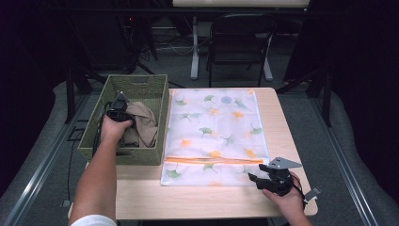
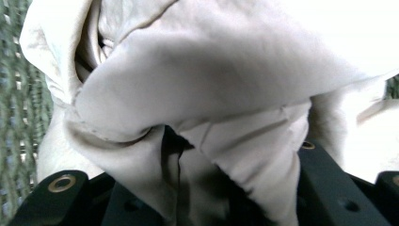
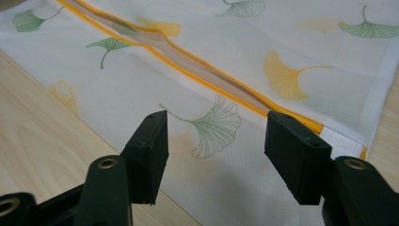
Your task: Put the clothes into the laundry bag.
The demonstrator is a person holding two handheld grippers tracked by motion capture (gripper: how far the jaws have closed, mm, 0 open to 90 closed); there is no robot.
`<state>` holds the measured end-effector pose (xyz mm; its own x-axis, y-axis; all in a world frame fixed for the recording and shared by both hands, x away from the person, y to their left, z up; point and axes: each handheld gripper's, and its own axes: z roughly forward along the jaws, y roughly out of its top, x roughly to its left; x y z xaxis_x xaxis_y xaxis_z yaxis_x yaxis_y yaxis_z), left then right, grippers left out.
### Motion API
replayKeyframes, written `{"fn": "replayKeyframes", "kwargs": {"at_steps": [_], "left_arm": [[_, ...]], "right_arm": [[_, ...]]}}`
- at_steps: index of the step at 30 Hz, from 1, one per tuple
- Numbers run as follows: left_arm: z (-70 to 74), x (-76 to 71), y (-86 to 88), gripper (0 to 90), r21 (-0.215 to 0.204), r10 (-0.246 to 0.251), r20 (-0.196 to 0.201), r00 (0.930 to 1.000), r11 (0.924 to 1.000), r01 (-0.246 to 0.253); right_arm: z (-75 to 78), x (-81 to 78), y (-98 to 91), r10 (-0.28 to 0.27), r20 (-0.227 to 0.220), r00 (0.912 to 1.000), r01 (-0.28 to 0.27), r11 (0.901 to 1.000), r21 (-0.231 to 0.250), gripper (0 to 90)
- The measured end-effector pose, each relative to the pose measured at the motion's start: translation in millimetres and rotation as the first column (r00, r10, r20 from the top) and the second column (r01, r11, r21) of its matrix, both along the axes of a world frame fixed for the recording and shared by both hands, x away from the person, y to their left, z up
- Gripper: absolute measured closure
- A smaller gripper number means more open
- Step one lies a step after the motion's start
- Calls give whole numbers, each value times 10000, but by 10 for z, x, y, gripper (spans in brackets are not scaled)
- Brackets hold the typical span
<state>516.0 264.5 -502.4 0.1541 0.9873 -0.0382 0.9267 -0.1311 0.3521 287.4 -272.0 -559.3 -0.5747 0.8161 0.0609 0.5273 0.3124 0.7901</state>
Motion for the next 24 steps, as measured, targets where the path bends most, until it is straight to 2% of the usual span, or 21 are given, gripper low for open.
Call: {"fn": "replayKeyframes", "kwargs": {"at_steps": [7, 17, 20, 24], "left_arm": [[153, -73, 49, 636, -237, 178, 540, 9984, 9996, -165], [511, -161, 93, 635, -139, 151, 949, 9954, 9998, -139], [625, -188, 91, 635, -295, 174, 1181, 9928, 9995, -140], [692, -200, 83, 635, -271, 176, 1211, 9925, 9995, -144]], "right_arm": [[-5, 11, 1, 80, -32, 10000, -80, 10000, 35, 399], [-4, 16, -8, 140, 28, 9999, -140, 9997, 178, 399], [1, 13, -11, 153, 37, 9999, -154, 9998, 112, 399], [8, 10, -15, 115, 0, 9999, -115, 9998, 132, 399]]}}
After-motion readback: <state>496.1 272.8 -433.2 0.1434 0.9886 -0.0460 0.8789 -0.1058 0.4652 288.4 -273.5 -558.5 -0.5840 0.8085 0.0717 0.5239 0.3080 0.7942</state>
